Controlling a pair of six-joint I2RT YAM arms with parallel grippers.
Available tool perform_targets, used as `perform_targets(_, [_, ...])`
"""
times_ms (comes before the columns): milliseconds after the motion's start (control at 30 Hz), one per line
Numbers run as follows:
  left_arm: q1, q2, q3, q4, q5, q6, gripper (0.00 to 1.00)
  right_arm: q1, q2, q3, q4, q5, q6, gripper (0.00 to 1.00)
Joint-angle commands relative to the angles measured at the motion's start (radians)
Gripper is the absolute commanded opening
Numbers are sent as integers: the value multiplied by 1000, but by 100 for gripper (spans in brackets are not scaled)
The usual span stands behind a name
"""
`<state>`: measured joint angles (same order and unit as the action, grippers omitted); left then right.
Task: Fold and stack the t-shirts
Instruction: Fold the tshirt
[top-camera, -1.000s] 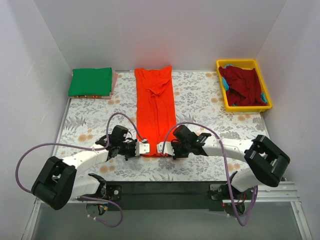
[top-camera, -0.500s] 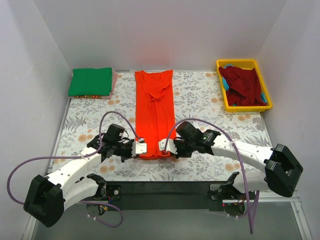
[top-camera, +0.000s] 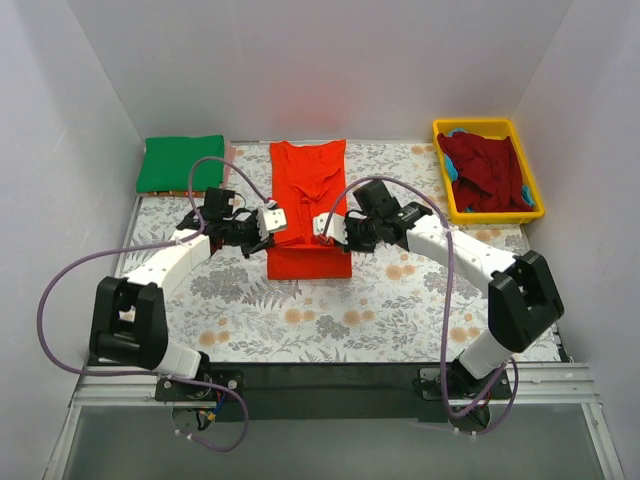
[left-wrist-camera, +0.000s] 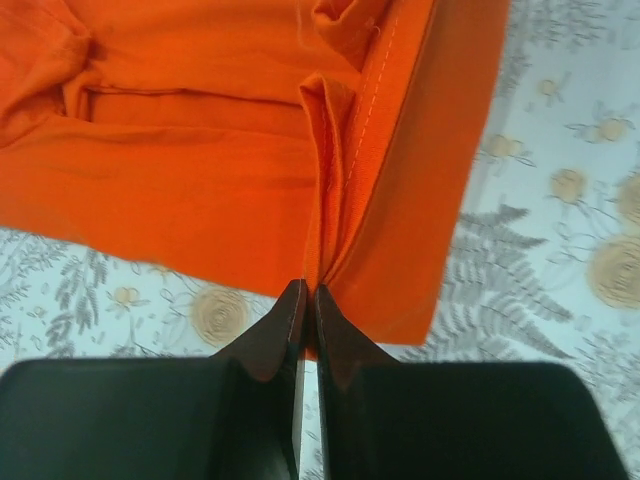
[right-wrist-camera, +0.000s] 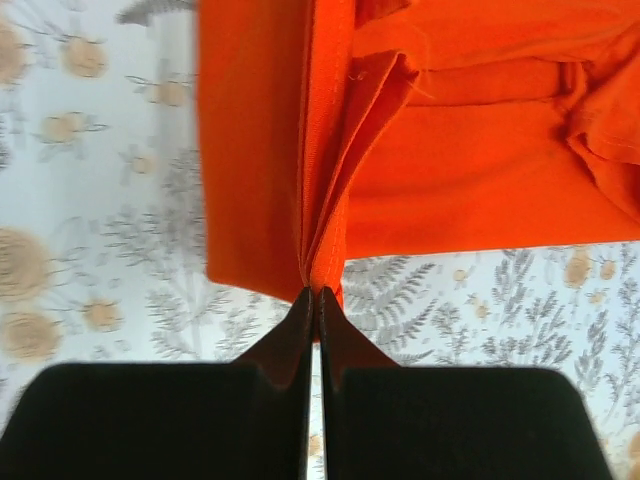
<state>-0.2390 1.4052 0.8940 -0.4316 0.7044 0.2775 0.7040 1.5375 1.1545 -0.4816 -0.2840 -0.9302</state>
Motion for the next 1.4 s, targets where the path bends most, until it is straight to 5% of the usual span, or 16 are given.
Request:
perform_targets(0, [20,84,104,74,13,37,0,-50,88,121,-29,-17,-110,1])
perform_targets(533, [79,541,465,215,-28,32,0,-167,519,528,-31,-3,-210,1])
perform_targets(567, [81,554,462,265,-46,-1,2,-170,539,565,-26,17,-202,7])
perform_targets(600, [83,564,456,289,-57,-9,25,-172,555,577,-22,35,-181,14])
perform_targets(667, [83,551,422,399,-85,-53,45,-182,570,590,0,66,-154,53])
perform_targets(700, [84,537,395,424,-92,-67,50,-184,558,580,12,78,-132,65])
perform_targets(900, [113,370,275,519,-82,-222,51,-186,381,458,41,60,-18,64])
perform_targets(1067, [119,155,83,344,42,-178,45,-150,239,289,-6,-72,-5,48])
perform_targets(1367, [15,32,-184,370,21,-79,46,-5,187,-8,135,15,-18,48])
